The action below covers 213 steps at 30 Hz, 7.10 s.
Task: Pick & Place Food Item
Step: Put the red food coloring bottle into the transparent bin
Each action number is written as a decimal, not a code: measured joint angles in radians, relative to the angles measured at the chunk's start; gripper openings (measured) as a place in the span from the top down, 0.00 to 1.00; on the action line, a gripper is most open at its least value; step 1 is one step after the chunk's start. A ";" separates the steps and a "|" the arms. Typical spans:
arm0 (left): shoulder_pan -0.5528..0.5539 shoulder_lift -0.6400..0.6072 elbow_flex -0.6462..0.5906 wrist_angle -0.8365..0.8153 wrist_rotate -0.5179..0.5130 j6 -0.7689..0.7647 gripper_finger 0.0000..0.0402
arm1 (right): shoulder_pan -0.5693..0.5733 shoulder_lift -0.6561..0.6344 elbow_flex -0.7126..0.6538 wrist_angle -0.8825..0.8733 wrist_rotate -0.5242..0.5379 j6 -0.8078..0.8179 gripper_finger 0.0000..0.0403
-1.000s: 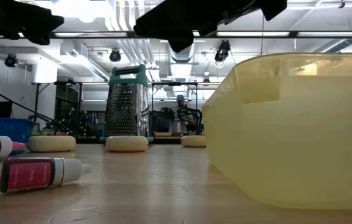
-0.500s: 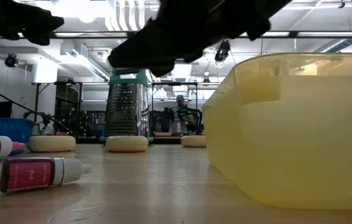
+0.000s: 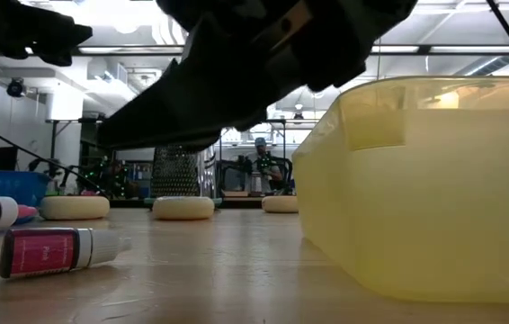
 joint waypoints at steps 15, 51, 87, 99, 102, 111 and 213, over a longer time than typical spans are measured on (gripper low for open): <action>0.000 0.000 0.000 0.001 -0.001 0.000 0.53 | 0.018 0.062 0.032 0.002 -0.001 0.038 0.84; 0.000 0.000 0.000 0.001 -0.001 0.000 0.53 | 0.017 0.086 0.049 0.001 0.003 0.056 0.85; 0.000 0.000 0.000 0.001 -0.001 0.000 0.53 | 0.011 0.065 0.059 0.028 0.048 0.045 0.71; 0.000 0.000 0.000 0.001 -0.001 0.000 0.53 | 0.008 0.055 0.118 0.062 0.143 0.033 0.71; 0.000 0.000 0.000 0.001 -0.001 0.000 0.53 | 0.008 0.085 0.127 0.061 0.142 0.033 0.71; 0.000 0.000 0.000 0.001 -0.001 0.000 0.53 | 0.000 0.126 0.131 0.043 0.088 0.128 0.74; 0.000 0.000 0.000 0.001 -0.001 0.000 0.53 | -0.052 0.088 0.322 -0.553 0.034 -0.001 0.82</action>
